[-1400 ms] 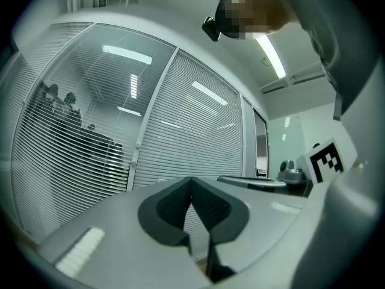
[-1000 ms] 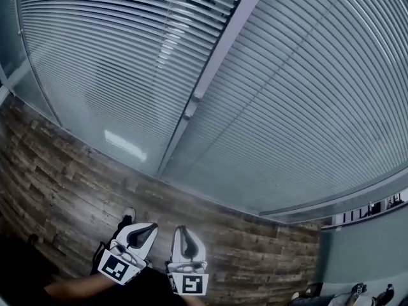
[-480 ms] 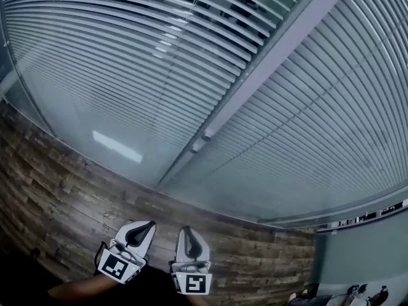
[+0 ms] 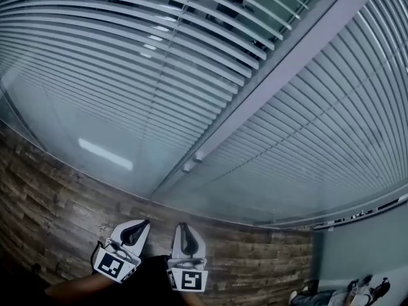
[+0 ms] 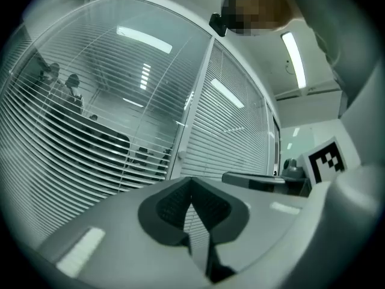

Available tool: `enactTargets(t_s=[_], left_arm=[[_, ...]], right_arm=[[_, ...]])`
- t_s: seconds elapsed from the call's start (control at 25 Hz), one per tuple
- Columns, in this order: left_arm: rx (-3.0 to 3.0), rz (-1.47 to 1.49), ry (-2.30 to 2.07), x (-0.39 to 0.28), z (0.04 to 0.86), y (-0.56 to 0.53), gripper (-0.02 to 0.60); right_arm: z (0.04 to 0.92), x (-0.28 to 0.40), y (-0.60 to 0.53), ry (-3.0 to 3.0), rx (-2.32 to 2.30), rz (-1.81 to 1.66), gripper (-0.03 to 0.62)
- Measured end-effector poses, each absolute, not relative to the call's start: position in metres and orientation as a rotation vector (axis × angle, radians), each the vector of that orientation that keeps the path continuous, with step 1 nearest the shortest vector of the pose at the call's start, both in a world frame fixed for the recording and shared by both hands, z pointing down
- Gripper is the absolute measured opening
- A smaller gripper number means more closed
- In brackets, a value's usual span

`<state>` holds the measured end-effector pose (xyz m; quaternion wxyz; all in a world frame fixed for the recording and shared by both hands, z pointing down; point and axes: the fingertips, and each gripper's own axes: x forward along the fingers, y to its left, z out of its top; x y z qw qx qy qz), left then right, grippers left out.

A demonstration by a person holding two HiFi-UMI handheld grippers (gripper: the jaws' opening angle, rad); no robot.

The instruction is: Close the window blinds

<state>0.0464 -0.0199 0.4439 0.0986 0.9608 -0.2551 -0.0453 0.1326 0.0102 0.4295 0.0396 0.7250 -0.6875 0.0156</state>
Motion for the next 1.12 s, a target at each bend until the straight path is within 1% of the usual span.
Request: enactTargets(t_s=[0.16,0.28,0.72,0.88,1.12], left_arm=[[2.856,-0.152,-0.765,0.063,0.439,-0.022,-0.002],[2.842,-0.166,-0.847,0.068,0.433,-0.032,-0.002],[2.864,-0.183,-0.892,0.083,0.427,-0.055,-0.002],[2.864,-0.187,-0.887,0.082,0.430,-0.072,-0.002],[2.868,-0.185,-0.880,0.070,0.428,-0.079,-0.002]], right_arm=[[0.420,0.147,-0.004,-2.119,2.181,-0.024,0.042],[0.415,0.163,-0.021,-2.124,2.177,-0.008,0.061],[0.405,0.187,-0.074,-2.113,2.108,-0.137,0.061],[0.406,0.201,-0.104,-2.049,2.115,-0.150,0.086],[0.394,0.200,-0.126,-1.986,2.084,-0.212,0.108]])
